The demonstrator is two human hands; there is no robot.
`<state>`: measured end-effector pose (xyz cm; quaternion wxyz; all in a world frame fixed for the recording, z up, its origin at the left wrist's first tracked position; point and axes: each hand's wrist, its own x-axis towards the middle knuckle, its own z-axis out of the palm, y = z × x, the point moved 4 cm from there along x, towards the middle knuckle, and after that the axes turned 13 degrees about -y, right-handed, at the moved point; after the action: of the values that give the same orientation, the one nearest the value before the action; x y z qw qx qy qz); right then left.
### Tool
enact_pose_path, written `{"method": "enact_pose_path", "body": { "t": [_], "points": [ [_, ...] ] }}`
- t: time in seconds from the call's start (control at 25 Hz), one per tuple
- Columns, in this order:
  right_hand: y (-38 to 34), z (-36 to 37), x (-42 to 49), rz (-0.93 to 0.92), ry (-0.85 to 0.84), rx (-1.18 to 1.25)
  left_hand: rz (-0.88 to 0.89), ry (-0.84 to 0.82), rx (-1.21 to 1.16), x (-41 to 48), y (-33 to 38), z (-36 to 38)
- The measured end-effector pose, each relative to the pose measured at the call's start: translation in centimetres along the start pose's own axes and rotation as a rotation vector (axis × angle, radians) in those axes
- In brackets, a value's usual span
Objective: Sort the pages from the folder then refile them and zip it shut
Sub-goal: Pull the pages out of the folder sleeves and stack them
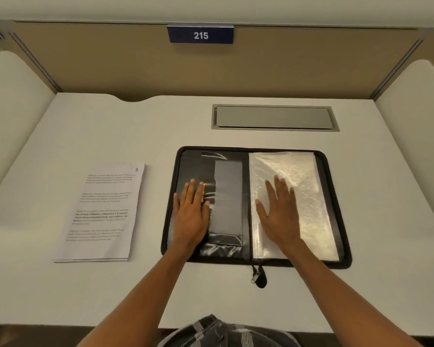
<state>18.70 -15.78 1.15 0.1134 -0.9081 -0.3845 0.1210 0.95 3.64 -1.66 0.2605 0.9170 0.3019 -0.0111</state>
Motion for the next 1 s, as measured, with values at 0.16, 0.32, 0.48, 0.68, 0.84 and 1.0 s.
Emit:
{"method": "enact_pose_path", "body": {
  "t": [0.16,0.32,0.48,0.68,0.84,1.0],
  "points": [
    [-11.6,3.1,1.0,-0.114,-0.039,0.064,-0.039,0.034,0.038,-0.9,-5.6,-4.5],
    [-21.9,6.1,1.6,-0.175,-0.082,0.112,-0.092,0.094,0.075,-1.7,-12.3,-8.6],
    [-28.8,8.8,2.0,-0.210,-0.126,0.191,-0.185,0.129,0.027,-3.0,-19.6,-11.8],
    [-33.7,10.4,2.5,-0.157,-0.184,0.292,-0.383,0.131,-0.067,-5.1,-26.8,-14.2],
    [-35.3,11.1,2.6,-0.004,-0.242,0.469,-0.476,0.135,-0.167,-6.0,-28.6,-14.7],
    [-36.3,12.0,2.4,0.052,-0.265,0.622,-0.502,0.140,-0.283,-5.8,-28.1,-14.7]
  ]
}}
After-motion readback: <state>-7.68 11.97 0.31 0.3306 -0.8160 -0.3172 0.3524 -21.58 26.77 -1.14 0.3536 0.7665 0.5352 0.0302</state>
